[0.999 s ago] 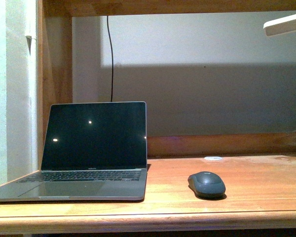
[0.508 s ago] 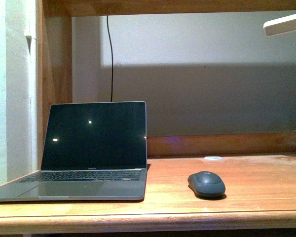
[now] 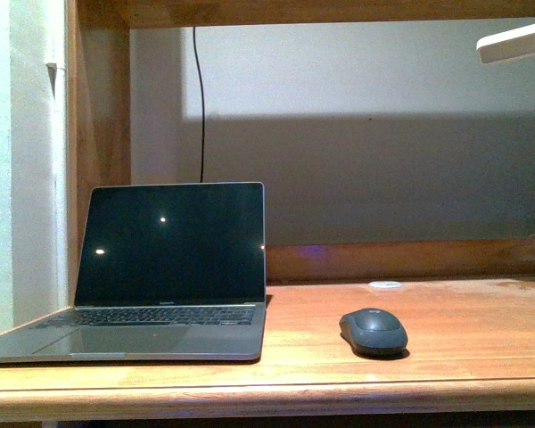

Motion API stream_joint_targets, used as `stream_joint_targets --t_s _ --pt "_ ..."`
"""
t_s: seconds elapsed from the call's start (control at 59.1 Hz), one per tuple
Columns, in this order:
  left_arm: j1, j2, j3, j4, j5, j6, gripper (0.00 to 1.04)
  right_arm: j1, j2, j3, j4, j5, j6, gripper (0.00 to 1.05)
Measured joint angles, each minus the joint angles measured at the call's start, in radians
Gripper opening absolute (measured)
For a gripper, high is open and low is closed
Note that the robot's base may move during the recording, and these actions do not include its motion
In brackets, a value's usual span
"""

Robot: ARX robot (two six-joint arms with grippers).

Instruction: Place mouse

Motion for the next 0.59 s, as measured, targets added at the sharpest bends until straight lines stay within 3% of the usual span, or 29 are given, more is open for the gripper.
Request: stream_joint_targets --t_s 0.034,0.593 --pt "0.000 0.000 0.000 0.000 0.000 0.000 0.97 0.000 0.000 0.000 0.000 0.000 -0.001 0.04" --pt "0.000 0.000 0.000 0.000 0.000 0.000 0.97 0.000 -0.001 0.000 0.000 0.000 -0.002 0.96"
